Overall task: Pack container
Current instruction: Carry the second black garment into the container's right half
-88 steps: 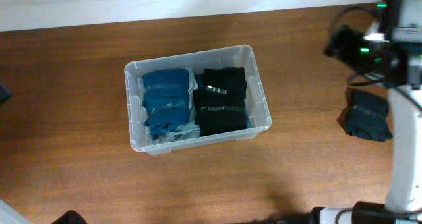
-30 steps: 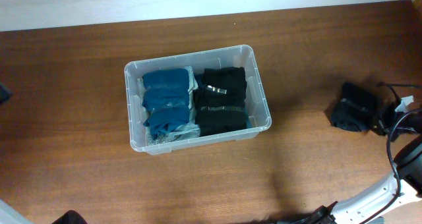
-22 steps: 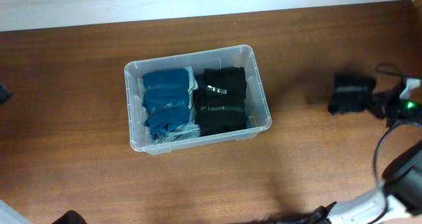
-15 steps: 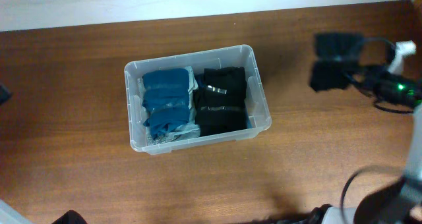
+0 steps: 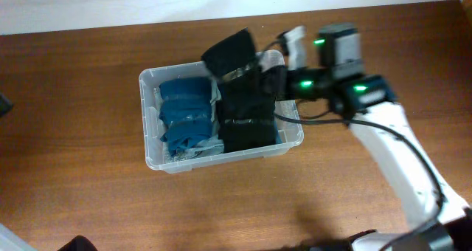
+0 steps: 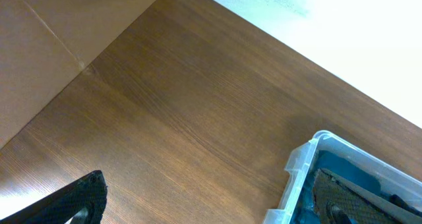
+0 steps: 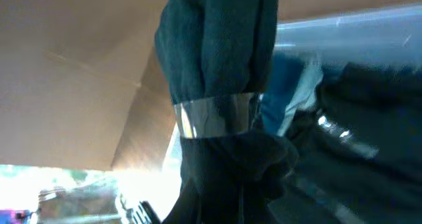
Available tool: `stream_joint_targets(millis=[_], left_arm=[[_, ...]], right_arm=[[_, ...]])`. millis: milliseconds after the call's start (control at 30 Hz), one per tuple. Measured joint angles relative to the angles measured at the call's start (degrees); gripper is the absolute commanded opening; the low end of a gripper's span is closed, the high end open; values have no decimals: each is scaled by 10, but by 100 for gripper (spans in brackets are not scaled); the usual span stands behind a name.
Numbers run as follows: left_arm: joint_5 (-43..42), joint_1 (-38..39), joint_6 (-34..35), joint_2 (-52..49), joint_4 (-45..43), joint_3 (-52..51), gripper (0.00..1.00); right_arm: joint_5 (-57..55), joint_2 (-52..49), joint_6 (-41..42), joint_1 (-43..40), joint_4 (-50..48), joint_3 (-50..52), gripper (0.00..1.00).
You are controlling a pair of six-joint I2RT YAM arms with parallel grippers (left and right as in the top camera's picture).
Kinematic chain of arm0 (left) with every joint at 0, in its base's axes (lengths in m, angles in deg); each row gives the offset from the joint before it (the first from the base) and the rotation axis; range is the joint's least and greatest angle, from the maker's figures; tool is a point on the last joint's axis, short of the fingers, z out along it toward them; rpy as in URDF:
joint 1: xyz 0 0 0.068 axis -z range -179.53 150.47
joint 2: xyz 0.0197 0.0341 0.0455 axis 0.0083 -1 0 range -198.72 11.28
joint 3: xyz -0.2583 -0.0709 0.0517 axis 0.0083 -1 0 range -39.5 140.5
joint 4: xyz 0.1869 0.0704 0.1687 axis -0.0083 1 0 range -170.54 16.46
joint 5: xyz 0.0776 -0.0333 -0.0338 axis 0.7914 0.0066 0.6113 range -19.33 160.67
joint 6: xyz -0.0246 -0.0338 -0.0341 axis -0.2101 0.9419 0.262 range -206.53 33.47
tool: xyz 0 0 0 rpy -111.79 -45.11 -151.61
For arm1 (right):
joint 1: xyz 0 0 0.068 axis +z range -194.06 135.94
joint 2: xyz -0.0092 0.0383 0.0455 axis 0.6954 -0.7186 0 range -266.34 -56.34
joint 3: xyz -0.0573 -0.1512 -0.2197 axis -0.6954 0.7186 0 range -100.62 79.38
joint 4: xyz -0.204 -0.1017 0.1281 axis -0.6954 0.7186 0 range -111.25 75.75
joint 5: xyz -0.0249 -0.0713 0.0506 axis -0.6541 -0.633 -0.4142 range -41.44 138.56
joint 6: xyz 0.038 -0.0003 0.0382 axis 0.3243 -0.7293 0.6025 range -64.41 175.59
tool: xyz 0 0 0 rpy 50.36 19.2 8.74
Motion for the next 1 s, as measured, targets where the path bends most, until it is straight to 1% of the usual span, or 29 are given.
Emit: stream_joint_targets(millis=[100, 200, 367, 500, 567, 633, 667, 733, 833, 933, 1000], left_arm=[[0, 0, 0, 0, 0, 0, 100], [0, 0, 0, 0, 0, 0, 100], [0, 0, 0, 0, 0, 0, 100], [0, 0, 0, 0, 0, 0, 100], [0, 0, 0, 0, 0, 0, 100], [0, 0, 0, 0, 0, 0, 100], [0, 0, 0, 0, 0, 0, 100], [0, 0, 0, 0, 0, 0, 100], [0, 0, 0, 0, 0, 0, 100], [0, 0, 0, 0, 0, 0, 100], [0, 0, 0, 0, 0, 0, 100]], right_arm=[[-57, -35, 72, 49, -4, 0, 4], [-105, -73, 140, 78, -19, 0, 4], [-151, -137, 226, 90, -71, 0, 4], [-165, -177, 263, 90, -56, 0, 5], [-168, -189, 271, 90, -27, 0, 10], [-170, -196, 268, 90, 6, 0, 19], [-169, -196, 255, 90, 37, -1, 27], [-171, -196, 245, 90, 56, -3, 31], [-197, -186, 205, 90, 122, -5, 36], [-236, -156, 160, 92, 148, -4, 49], [-267, -128, 135, 93, 151, -4, 61]])
